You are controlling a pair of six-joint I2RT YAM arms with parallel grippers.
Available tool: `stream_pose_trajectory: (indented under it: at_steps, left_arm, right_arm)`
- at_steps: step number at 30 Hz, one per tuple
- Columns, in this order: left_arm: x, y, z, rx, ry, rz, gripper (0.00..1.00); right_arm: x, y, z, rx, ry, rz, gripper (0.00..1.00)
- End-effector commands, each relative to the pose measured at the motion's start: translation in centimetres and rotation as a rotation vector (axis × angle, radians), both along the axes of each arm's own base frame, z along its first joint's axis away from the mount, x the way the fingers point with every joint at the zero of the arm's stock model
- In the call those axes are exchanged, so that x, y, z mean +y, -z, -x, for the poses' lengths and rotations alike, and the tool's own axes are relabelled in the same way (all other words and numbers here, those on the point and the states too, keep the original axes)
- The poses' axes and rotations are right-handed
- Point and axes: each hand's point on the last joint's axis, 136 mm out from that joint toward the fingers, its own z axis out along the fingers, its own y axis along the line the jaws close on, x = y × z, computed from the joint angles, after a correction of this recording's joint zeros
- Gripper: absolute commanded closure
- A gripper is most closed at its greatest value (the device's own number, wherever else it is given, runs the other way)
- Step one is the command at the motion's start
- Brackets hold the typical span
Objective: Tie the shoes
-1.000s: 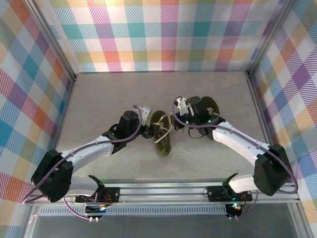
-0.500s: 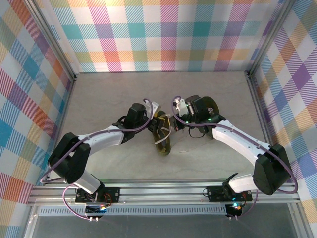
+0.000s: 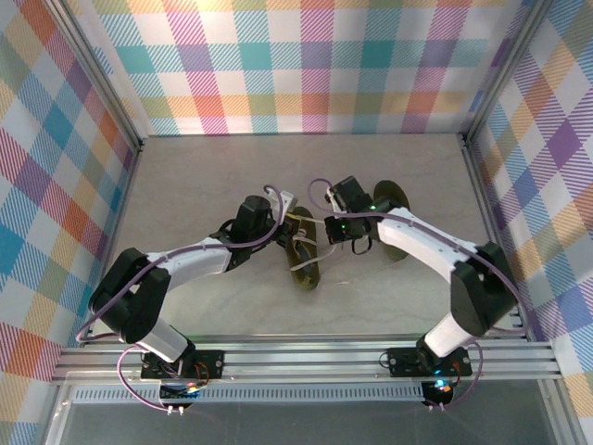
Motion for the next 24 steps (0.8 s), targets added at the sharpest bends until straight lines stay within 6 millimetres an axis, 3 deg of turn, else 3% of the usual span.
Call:
stream_pose_trajectory:
  at_steps: [1,6,11,15,19,24]
  left_arm:
    - [0.6,-1.6,-0.4,-0.027,-0.027,0.056,1.00]
    - [0.1,-1.3,0.1,0.006,-0.002,0.075,1.00]
    - [0.0,-1.1,0.4,0.023,0.012,0.078,1.00]
    - [-0.7,-0.9,1.2,0.043,0.071,0.078,1.00]
    - [-1.3,-0.6,2.4,0.051,0.147,0.093,1.00]
    - [-1.6,-0.9,3.1,0.041,0.178,0.111,1.00]
  right_arm:
    - [-5.6,2.6,0.9,0.068,0.153,0.275,0.86]
    - [-8.7,3.6,2.6,0.112,0.236,0.389,0.78]
    - [-10.1,3.6,3.9,0.144,0.252,0.406,0.73]
    - [-7.2,2.0,3.9,0.096,0.165,0.207,0.58]
    - [-5.7,0.5,1.8,0.056,0.214,0.050,0.56]
    - [-3.4,2.6,-1.5,0.113,0.230,-0.019,0.57]
